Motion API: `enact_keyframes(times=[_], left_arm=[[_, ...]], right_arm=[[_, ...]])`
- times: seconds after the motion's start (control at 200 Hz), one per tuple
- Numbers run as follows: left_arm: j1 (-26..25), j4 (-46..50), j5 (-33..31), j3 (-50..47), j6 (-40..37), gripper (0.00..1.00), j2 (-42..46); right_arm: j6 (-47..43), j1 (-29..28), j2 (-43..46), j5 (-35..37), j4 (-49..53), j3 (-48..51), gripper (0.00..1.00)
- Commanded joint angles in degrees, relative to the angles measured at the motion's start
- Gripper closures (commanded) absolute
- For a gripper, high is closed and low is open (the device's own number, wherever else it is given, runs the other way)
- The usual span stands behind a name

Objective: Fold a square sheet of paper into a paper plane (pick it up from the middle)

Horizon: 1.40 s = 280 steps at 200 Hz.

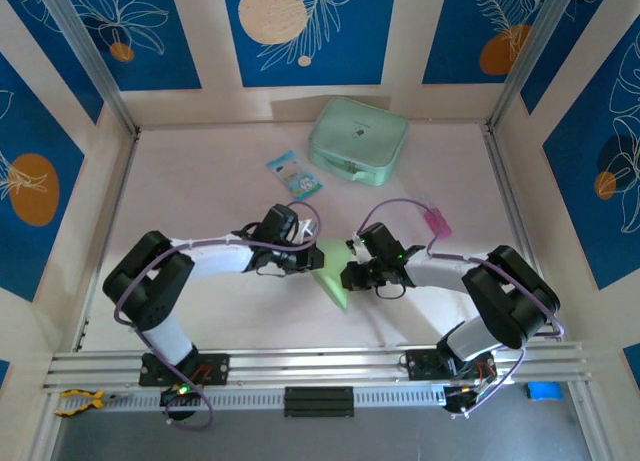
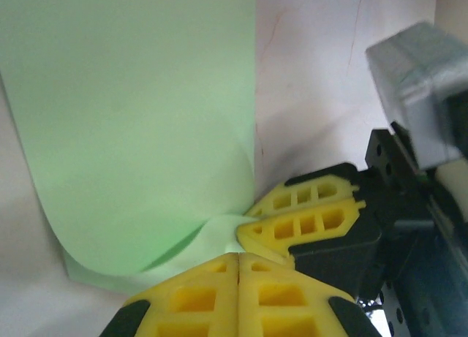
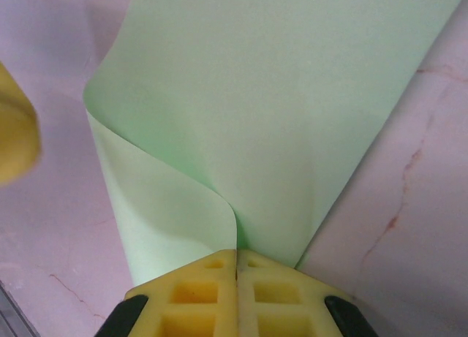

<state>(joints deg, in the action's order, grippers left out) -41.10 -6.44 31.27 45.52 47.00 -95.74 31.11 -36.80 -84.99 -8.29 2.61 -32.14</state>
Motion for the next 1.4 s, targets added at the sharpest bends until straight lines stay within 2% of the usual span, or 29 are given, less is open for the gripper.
enact_keyframes(times=[0.0,0.2,1.17,1.3,1.395], left_arm=[[-1.3,-9.4,3.0,-1.5,5.2,0.98,0.0],[-3.0,-10.2,3.0,-2.7,5.9,0.98,-1.5],[-3.2,-8.6,-0.6,-5.6,2.5,0.98,-8.5],[-3.3,-8.1,-0.8,-5.6,2.0,0.98,-8.5],[-3.2,-8.1,-0.8,-5.5,2.0,0.98,-8.6]], right_arm=[[0.7,-0.3,-1.1,0.6,1.1,-0.1,0.99],[0.9,-0.4,-1.0,0.6,1.0,0.0,0.99],[1.4,-0.6,-0.2,0.7,1.0,0.3,0.98],[2.1,-0.6,1.7,0.3,1.6,-0.4,0.9],[3.0,-0.4,4.9,0.5,2.8,-0.9,0.77]])
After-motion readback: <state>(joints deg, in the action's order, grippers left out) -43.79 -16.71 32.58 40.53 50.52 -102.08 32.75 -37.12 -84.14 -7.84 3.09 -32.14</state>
